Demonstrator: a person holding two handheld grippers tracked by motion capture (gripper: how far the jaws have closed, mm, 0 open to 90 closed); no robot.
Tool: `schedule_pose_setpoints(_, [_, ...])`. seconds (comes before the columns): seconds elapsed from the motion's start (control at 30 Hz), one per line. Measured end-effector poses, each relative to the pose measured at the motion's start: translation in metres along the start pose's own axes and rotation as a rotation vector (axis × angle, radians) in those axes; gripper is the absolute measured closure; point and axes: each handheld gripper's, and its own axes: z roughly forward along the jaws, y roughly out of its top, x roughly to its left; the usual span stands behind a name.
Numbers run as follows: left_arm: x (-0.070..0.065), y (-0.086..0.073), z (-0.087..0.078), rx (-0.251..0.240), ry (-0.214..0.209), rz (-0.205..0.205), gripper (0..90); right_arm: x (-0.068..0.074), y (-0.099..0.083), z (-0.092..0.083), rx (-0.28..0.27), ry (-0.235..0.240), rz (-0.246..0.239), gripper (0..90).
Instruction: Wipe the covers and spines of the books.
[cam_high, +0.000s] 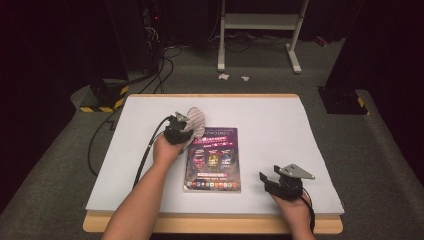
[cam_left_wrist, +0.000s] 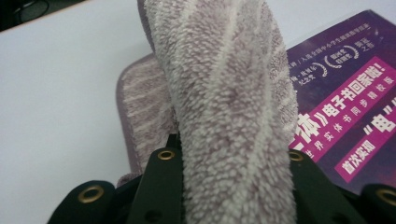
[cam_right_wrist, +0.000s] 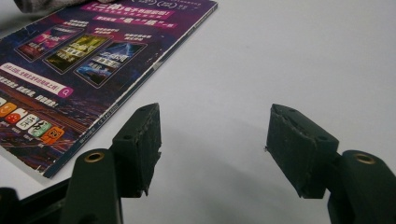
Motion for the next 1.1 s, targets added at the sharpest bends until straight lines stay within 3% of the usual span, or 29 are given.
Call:
schedule_pose_setpoints(0.17, [-0.009, 0.006, 0.008, 0.006, -0.013, 0.022, 72.2, 0.0, 0.0, 0.0, -0.003, 0.004, -0.001, 35.2])
schedule_pose_setpoints(0.3, [-0.029, 0.016, 0.018, 0.014, -0.046, 0.058, 72.2, -0.001, 0.0, -0.001, -0.006, 0.007, 0.004, 35.2])
schedule_pose_setpoints(0.9, [-0.11, 0.045, 0.044, -0.01, -0.201, 0.112, 72.0, 0.0, 0.0, -0.001, -0.009, 0.013, 0.003, 35.2])
schedule_pose_setpoints(1.1, [-0.111, 0.045, 0.044, -0.009, -0.202, 0.113, 71.7, -0.001, 0.0, -0.002, -0.011, 0.014, 0.003, 35.2])
